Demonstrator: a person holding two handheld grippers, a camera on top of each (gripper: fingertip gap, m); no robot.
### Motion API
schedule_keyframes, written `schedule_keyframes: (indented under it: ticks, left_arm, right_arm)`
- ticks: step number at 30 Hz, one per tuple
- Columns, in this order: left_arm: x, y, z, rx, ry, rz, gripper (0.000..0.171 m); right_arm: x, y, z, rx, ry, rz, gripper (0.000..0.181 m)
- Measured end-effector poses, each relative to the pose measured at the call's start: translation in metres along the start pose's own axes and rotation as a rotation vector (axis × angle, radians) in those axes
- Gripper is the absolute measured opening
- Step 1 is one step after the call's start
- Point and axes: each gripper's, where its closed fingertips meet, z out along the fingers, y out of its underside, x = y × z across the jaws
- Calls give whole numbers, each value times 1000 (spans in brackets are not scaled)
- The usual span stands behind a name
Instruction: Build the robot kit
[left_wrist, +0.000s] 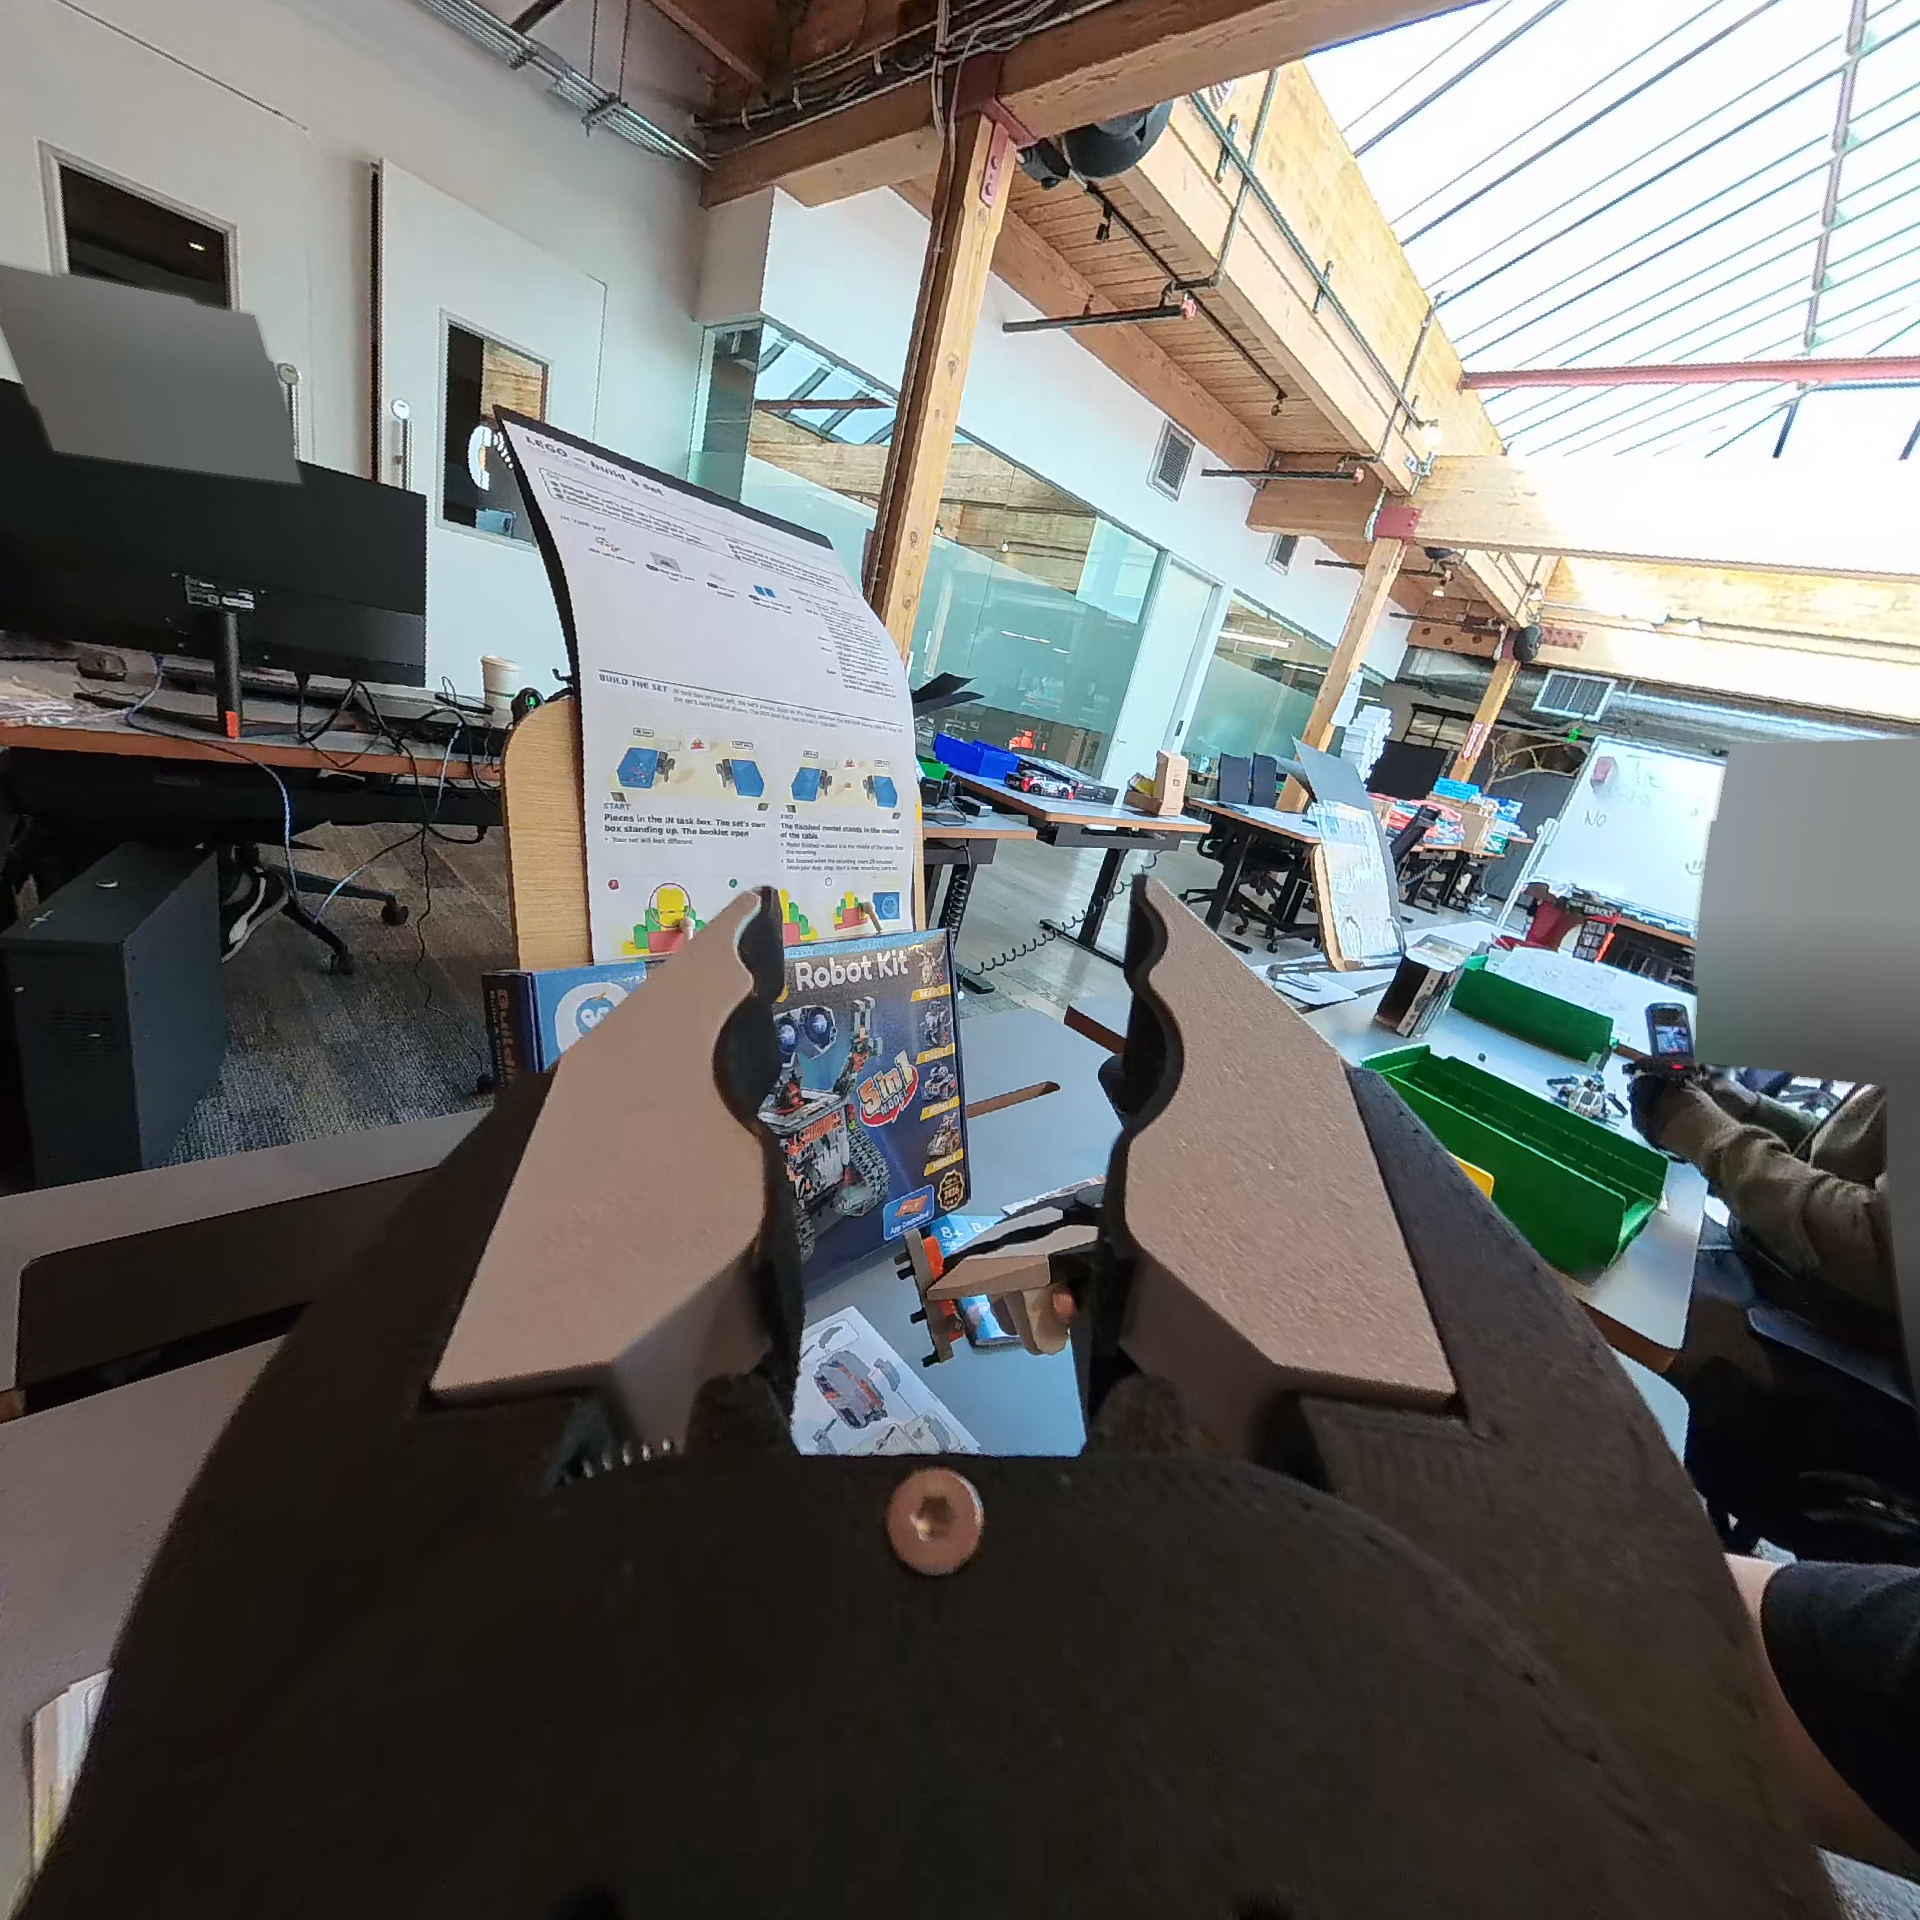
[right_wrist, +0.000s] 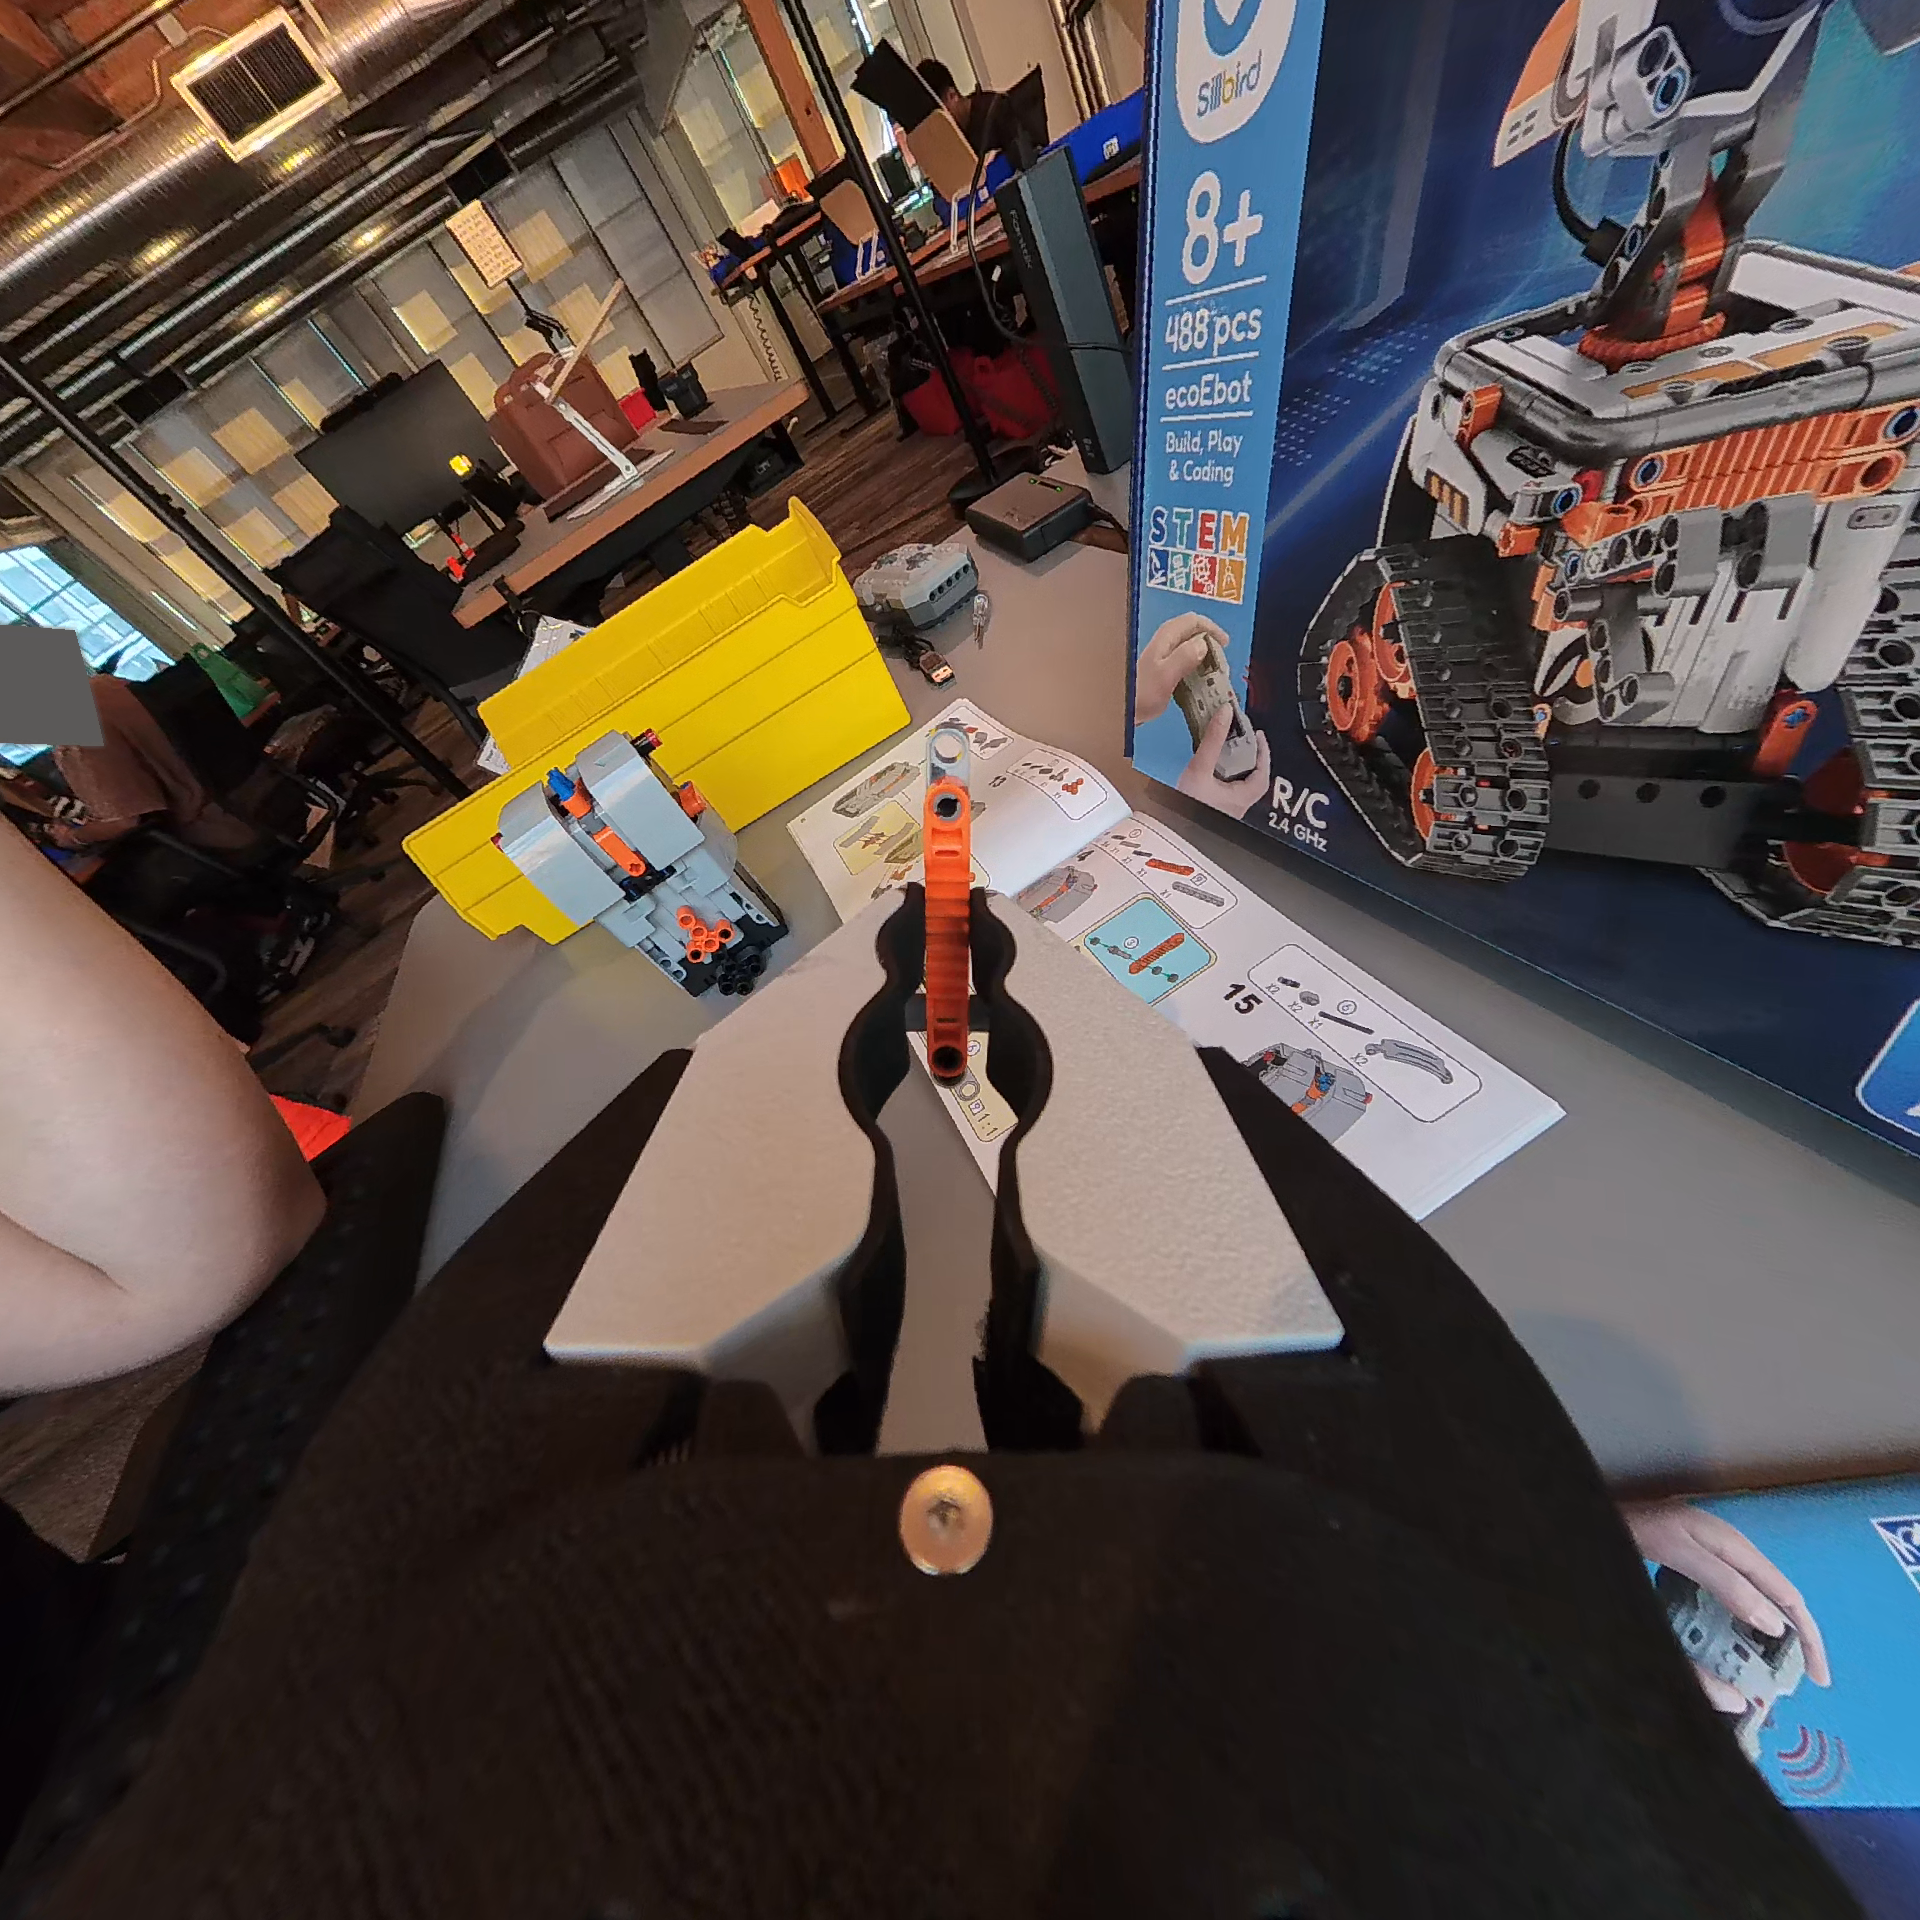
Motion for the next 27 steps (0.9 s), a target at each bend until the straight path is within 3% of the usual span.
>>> schedule_keyframes:
  ticks: [27]
  left_arm:
    - [-2,-5,-2,30,15,-34,64]
  right_arm:
    - [0,-7,-6,-4,51,-81,5]
